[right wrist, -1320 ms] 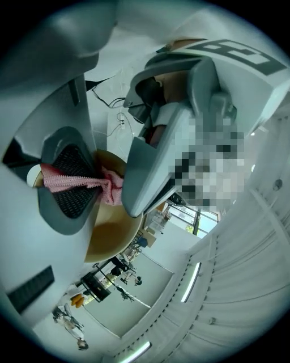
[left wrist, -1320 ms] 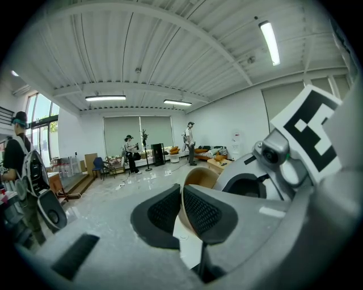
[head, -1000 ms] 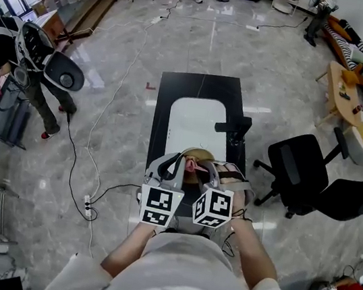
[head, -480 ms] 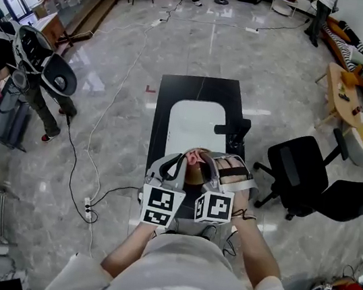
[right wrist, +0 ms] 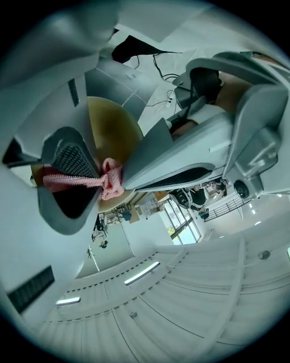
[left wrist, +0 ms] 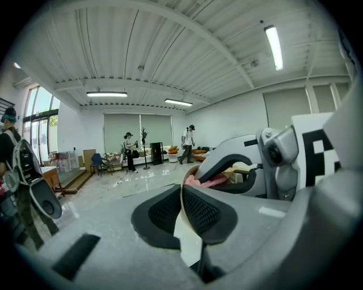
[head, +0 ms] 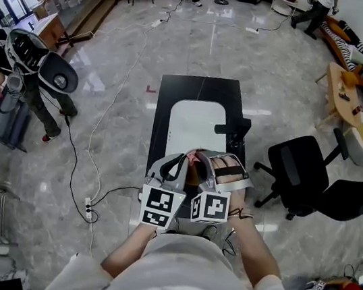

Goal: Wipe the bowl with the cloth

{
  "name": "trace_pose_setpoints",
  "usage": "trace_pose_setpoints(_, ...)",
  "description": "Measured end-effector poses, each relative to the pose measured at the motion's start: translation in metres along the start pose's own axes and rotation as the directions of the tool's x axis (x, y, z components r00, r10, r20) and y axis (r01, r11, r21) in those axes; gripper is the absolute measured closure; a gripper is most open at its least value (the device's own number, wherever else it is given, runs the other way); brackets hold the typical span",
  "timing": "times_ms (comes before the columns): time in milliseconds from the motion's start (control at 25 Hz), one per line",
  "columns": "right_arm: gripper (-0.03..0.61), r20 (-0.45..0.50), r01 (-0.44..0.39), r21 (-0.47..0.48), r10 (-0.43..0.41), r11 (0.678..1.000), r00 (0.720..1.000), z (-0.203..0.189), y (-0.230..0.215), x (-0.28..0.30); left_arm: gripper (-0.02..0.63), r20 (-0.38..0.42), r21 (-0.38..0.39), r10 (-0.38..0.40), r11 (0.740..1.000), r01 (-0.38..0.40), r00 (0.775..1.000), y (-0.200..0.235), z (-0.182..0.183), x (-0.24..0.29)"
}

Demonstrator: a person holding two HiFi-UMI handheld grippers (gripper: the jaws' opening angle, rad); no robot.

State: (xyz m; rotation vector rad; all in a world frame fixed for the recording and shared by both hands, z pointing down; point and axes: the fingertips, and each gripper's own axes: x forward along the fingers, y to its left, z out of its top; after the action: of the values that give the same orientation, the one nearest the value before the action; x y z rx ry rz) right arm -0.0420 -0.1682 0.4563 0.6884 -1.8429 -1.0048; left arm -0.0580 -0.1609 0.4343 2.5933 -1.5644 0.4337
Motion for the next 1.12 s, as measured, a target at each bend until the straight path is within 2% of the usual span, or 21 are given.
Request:
trace_pose_setpoints(320, 0.552, 0.041, -0.049, 0.025, 0.048, 0.998, 0.998, 0.010, 0.013, 0.000, 0.589, 0.008, -0.010, -0.005, 1.000, 0.005, 1.000, 0.000, 0.001, -0.003)
trace_pose_setpoints(440, 0.552, 0.059, -0.104, 0.025, 0.102, 0.994, 0.993, 0.015, 0.025, -0.001, 0.591, 0.006, -0.014, -0.004, 1.000, 0.004, 1.000, 0.001, -0.002, -0.004)
trace_pose_setpoints(600, 0.552, 0.083, -0.201, -0.020, 0.202, 0.979, 0.976, 0.025, 0.045, -0.005, 0.589, 0.011, -0.009, 0.005, 1.000, -0.005, 1.000, 0.006, 0.000, -0.006)
trace_pose_setpoints(680, 0.552, 0.085, -0.216, -0.033, 0.218, 0.976, 0.972, 0.026, 0.050, -0.006, 0.589, 0.010, -0.003, 0.007, 1.000, -0.007, 1.000, 0.008, 0.001, -0.005)
trace_pose_setpoints(920, 0.552, 0.073, -0.173, -0.033, 0.175, 0.984, 0.982, 0.022, 0.044, -0.003, 0.589, 0.015, -0.002, 0.005, 1.000, -0.005, 1.000, 0.006, 0.003, -0.005)
trace_pose_setpoints(1120, 0.552, 0.032, -0.067, -0.026, 0.068, 0.997, 0.997, 0.014, 0.022, -0.001, 0.589, 0.006, -0.002, 0.000, 1.000, 0.000, 1.000, 0.002, 0.002, -0.006)
